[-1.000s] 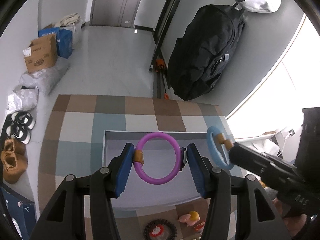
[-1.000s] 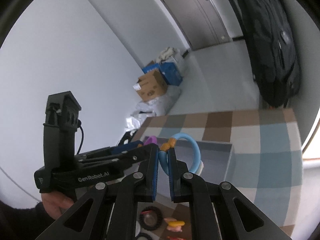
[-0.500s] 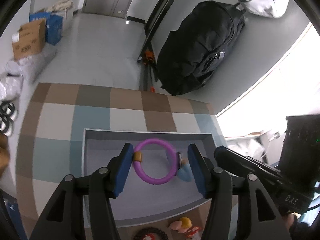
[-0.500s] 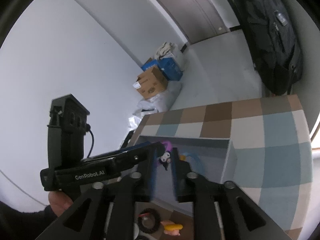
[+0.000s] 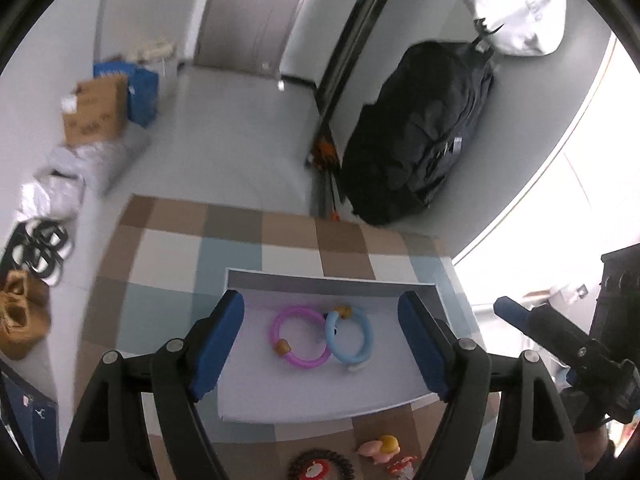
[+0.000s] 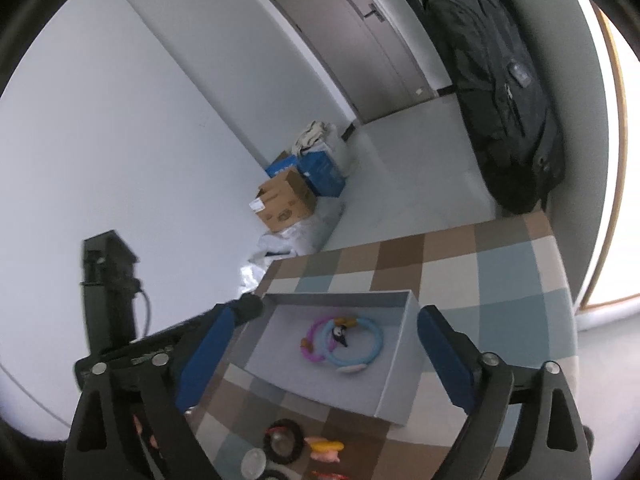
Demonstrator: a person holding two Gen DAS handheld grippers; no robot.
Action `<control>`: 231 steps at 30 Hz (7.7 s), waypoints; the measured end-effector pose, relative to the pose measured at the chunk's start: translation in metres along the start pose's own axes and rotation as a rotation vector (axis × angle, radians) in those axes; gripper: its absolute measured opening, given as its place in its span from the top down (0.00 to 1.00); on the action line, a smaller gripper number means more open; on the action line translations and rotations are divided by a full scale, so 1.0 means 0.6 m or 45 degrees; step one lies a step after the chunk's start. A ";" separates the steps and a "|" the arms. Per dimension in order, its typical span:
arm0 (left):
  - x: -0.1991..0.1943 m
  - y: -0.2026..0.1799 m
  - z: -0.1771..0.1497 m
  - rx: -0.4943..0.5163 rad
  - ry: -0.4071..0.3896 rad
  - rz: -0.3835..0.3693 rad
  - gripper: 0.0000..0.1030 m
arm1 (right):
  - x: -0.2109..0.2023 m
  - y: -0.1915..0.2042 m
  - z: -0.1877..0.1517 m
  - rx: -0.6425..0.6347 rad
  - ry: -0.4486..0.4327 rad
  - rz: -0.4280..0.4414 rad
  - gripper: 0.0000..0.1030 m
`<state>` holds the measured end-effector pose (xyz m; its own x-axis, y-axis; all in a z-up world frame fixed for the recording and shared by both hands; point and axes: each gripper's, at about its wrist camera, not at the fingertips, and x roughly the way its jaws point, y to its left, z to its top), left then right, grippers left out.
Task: Organize jewelry
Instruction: 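Carry both rings into the grey box and open both tools, then move the left tool back to the table over the white round lid, then grasp the white round lid with the left tool while the right tool grasps the white-red lid, then carry both lids into the grey box and open both tools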
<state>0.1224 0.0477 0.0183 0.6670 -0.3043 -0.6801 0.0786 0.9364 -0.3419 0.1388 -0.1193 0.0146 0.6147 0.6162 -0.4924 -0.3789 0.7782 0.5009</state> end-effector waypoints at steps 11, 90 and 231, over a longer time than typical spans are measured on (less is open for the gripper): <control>-0.058 -0.021 -0.040 0.050 -0.078 0.227 0.18 | -0.035 0.028 -0.028 -0.131 -0.061 -0.146 0.00; -0.030 -0.013 -0.207 0.007 0.345 0.132 0.86 | -0.058 0.072 -0.161 -0.316 0.085 -0.339 0.00; 0.042 -0.010 -0.008 -0.005 0.238 -0.135 0.88 | 0.080 0.017 0.003 -0.063 0.226 -0.120 0.76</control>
<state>0.1353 0.0337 0.0003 0.5059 -0.4282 -0.7488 0.1379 0.8971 -0.4198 0.1655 -0.0820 -0.0026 0.5195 0.5484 -0.6553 -0.3616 0.8359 0.4130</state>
